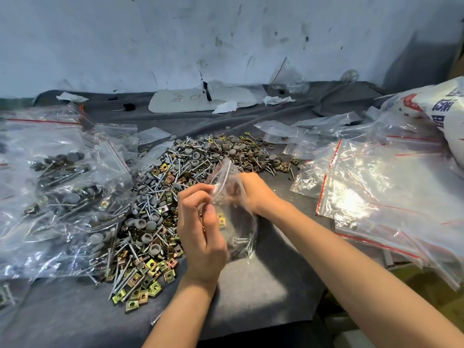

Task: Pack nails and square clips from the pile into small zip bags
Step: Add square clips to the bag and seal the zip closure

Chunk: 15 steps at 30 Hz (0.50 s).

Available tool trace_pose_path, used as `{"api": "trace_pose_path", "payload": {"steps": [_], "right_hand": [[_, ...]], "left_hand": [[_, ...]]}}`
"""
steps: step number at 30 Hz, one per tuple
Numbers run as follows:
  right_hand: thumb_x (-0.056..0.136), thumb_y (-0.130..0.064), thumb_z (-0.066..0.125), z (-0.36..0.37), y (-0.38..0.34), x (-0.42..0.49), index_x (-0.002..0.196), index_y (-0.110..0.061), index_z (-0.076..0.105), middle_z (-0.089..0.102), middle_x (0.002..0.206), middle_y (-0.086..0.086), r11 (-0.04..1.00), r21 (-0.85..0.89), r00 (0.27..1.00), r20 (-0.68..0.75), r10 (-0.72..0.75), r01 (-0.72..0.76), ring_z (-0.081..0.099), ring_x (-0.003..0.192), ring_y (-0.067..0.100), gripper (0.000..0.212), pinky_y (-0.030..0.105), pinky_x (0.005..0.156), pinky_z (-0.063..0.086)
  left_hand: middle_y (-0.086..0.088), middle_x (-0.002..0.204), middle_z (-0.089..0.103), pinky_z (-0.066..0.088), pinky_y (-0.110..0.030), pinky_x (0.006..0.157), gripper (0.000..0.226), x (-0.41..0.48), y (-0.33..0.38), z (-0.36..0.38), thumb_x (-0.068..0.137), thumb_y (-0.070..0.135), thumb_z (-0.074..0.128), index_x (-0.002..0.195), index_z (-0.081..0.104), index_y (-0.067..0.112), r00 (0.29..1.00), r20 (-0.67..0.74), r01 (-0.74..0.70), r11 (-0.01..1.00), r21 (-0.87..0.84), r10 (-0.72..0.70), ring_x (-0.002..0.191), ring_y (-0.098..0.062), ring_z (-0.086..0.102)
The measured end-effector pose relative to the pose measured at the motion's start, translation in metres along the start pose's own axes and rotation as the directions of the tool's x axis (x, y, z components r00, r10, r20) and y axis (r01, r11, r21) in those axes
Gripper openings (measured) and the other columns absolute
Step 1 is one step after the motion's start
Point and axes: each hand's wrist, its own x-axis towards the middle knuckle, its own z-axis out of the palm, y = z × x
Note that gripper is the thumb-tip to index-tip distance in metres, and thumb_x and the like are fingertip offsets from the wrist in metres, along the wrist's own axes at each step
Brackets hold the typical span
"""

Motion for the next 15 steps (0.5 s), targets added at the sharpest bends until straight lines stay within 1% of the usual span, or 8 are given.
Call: {"api": "trace_pose_path", "payload": {"steps": [5, 7, 8, 10, 11, 12, 14, 15], "right_hand": [[0.084, -0.018, 0.067, 0.003, 0.002, -0.007, 0.058, -0.022, 0.049, 0.062, 0.072, 0.008, 0.996, 0.077, 0.996, -0.078, -0.033, 0.039, 0.06, 0.069, 0.028, 0.032, 0.042, 0.068, 0.053], [0.086, -0.02, 0.065, 0.004, 0.002, -0.009, 0.061, -0.017, 0.054, 0.063, 0.073, 0.008, 0.993, 0.101, 0.991, -0.122, -0.054, 0.067, 0.06, 0.069, 0.028, 0.028, 0.041, 0.066, 0.052], [0.087, -0.018, 0.065, 0.004, 0.003, -0.009, 0.066, -0.012, 0.058, 0.063, 0.072, 0.006, 0.99, 0.117, 0.986, -0.157, -0.056, 0.075, 0.058, 0.067, 0.024, 0.023, 0.039, 0.066, 0.051], [0.087, -0.014, 0.065, -0.001, 0.004, -0.008, 0.075, -0.006, 0.065, 0.063, 0.071, 0.001, 0.985, 0.157, 0.973, -0.23, -0.035, 0.073, 0.054, 0.065, 0.015, 0.014, 0.032, 0.064, 0.047], [0.087, -0.013, 0.065, -0.005, 0.003, -0.007, 0.077, -0.009, 0.067, 0.064, 0.071, -0.002, 0.983, 0.173, 0.966, -0.257, -0.023, 0.069, 0.053, 0.064, 0.01, 0.011, 0.028, 0.062, 0.044], [0.087, -0.01, 0.064, -0.011, 0.003, -0.008, 0.078, -0.014, 0.067, 0.063, 0.071, -0.006, 0.982, 0.176, 0.958, -0.286, -0.019, 0.072, 0.053, 0.064, 0.004, 0.01, 0.02, 0.059, 0.04], [0.085, -0.008, 0.064, -0.026, 0.001, -0.009, 0.08, -0.02, 0.068, 0.06, 0.07, -0.013, 0.98, 0.174, 0.934, -0.357, -0.03, 0.098, 0.052, 0.064, -0.006, 0.014, 0.005, 0.057, 0.037], [0.084, -0.008, 0.065, -0.033, 0.0, -0.01, 0.081, -0.02, 0.069, 0.061, 0.071, -0.013, 0.977, 0.177, 0.922, -0.385, -0.04, 0.116, 0.054, 0.065, -0.007, 0.013, 0.003, 0.058, 0.038]], "left_hand": [[-0.001, 0.108, 0.052, 0.042, -0.037, 0.074, 0.018, -0.001, 0.0, 0.0, 0.09, 0.011, 0.037, 0.099, 0.047, 0.023, 1.0, 0.009, 0.015, 1.0, 0.013, -0.015, 0.088, -0.027, 0.052], [-0.001, 0.108, 0.052, 0.04, -0.037, 0.07, 0.019, -0.001, 0.0, 0.0, 0.091, 0.011, 0.037, 0.099, 0.045, 0.026, 0.999, 0.01, 0.04, 0.999, -0.003, -0.04, 0.079, -0.026, 0.049], [0.0, 0.108, 0.052, 0.038, -0.035, 0.069, 0.019, 0.0, 0.001, 0.0, 0.091, 0.012, 0.037, 0.099, 0.045, 0.027, 0.999, 0.01, 0.051, 0.999, -0.011, -0.051, 0.076, -0.025, 0.047], [-0.001, 0.107, 0.052, 0.038, -0.034, 0.07, 0.019, 0.0, 0.001, 0.0, 0.091, 0.011, 0.038, 0.098, 0.046, 0.026, 0.998, 0.012, 0.07, 0.998, -0.007, -0.07, 0.077, -0.024, 0.047], [-0.003, 0.107, 0.052, 0.039, -0.035, 0.071, 0.018, 0.0, 0.002, 0.0, 0.09, 0.011, 0.038, 0.098, 0.046, 0.025, 0.997, 0.016, 0.082, 0.997, -0.006, -0.082, 0.079, -0.025, 0.048], [-0.003, 0.108, 0.052, 0.039, -0.035, 0.073, 0.017, 0.0, 0.002, 0.001, 0.09, 0.011, 0.038, 0.098, 0.047, 0.023, 0.996, 0.025, 0.091, 0.996, -0.007, -0.091, 0.082, -0.025, 0.049], [-0.002, 0.109, 0.051, 0.041, -0.032, 0.078, 0.015, 0.0, 0.003, 0.002, 0.09, 0.011, 0.037, 0.099, 0.047, 0.019, 0.996, 0.037, 0.081, 0.997, -0.002, -0.081, 0.091, -0.023, 0.051], [-0.002, 0.11, 0.051, 0.041, -0.029, 0.08, 0.015, 0.0, 0.003, 0.003, 0.09, 0.01, 0.037, 0.099, 0.047, 0.017, 0.997, 0.039, 0.07, 0.998, 0.0, -0.07, 0.095, -0.021, 0.052]]}}
